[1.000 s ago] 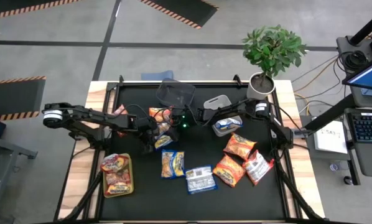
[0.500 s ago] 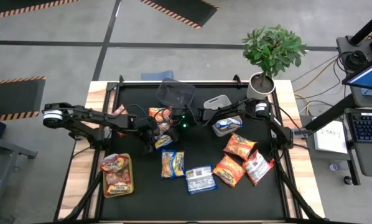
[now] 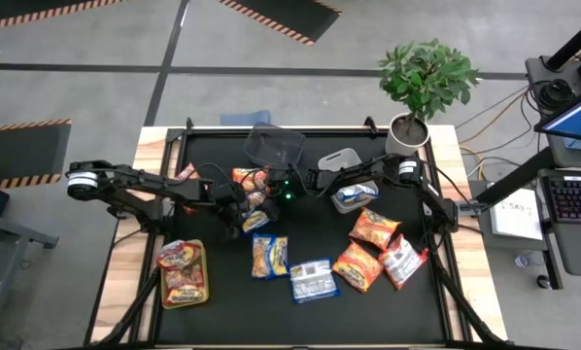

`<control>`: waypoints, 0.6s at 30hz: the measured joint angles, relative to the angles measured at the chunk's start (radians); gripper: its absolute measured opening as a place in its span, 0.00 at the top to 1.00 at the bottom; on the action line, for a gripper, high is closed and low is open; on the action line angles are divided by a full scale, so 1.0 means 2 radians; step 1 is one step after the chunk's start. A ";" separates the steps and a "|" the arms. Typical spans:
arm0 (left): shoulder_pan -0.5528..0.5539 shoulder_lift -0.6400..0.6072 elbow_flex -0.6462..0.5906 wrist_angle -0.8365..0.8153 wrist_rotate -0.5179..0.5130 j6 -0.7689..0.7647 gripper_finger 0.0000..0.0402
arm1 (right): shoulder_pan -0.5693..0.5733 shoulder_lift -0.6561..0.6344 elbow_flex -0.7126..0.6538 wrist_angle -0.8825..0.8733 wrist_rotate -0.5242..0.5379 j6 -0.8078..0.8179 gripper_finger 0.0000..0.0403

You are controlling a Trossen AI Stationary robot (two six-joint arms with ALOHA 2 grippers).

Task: Sort Maruchan noodles
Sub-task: Put the blue noodle pack into the white bin

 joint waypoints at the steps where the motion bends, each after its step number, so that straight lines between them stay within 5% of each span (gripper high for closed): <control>1: 0.000 0.000 0.000 0.000 0.000 0.000 1.00 | 0.000 0.000 0.000 0.000 0.000 0.000 0.55; 18: 0.000 0.000 0.000 0.004 0.000 0.005 1.00 | -0.010 0.000 0.000 0.001 0.001 0.023 0.54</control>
